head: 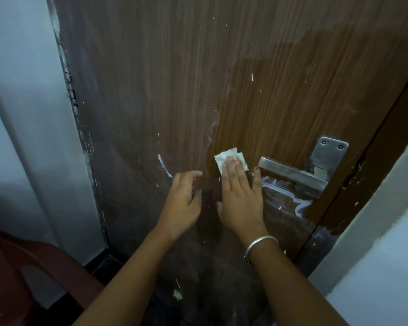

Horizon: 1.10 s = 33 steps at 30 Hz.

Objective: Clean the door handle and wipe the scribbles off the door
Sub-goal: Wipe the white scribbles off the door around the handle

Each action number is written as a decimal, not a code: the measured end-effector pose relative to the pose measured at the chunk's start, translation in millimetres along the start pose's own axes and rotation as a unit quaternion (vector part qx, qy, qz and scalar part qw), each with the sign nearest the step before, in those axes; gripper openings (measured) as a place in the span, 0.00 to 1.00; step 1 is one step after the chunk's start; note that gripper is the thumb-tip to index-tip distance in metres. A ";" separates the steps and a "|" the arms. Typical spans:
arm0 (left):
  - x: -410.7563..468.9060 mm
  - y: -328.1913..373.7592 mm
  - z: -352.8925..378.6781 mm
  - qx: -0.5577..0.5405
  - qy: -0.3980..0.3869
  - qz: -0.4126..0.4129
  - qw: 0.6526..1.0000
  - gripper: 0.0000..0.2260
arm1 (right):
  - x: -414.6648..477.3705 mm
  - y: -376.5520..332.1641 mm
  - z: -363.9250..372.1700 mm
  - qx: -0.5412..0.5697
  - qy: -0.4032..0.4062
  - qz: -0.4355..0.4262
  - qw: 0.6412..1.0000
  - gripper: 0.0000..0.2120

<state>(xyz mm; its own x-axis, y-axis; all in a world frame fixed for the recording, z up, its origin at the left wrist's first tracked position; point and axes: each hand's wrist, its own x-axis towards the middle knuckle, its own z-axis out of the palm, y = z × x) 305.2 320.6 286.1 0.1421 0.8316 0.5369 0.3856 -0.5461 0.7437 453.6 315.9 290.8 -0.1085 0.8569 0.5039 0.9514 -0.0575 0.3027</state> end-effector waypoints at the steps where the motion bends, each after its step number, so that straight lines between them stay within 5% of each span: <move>1: 0.0 1.2 2.3 0.001 -0.002 0.002 1.000 0.20 | 3.9 0.1 -0.8 -0.002 -0.006 -0.008 1.000 0.46; 5: -0.4 8.0 9.9 0.001 -0.010 0.018 1.000 0.19 | -4.9 -5.5 10.5 -0.040 -0.053 -0.080 0.995 0.41; 13: -2.5 4.1 3.0 0.004 -0.008 0.015 1.000 0.19 | -14.7 4.7 6.4 0.015 -0.008 0.037 0.999 0.48; 19: -3.3 8.8 16.1 -0.006 -0.017 0.021 1.000 0.20 | -34.2 5.2 14.3 -0.013 -0.097 -0.043 0.994 0.44; 25: -4.4 7.5 18.4 -0.001 -0.023 0.020 1.000 0.20 | -31.7 14.1 2.1 0.004 -0.060 0.029 0.998 0.46; 33: -6.8 24.3 23.8 -0.029 0.013 0.062 0.998 0.18 | -43.3 21.5 0.8 -0.011 -0.059 -0.005 0.998 0.43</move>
<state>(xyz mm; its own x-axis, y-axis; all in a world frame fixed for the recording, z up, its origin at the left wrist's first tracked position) 335.4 304.1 291.0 0.1607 0.7553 0.6353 0.3128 -0.6495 0.6930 479.0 277.9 274.9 -0.0818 0.9118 0.4025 0.9440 -0.0586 0.3246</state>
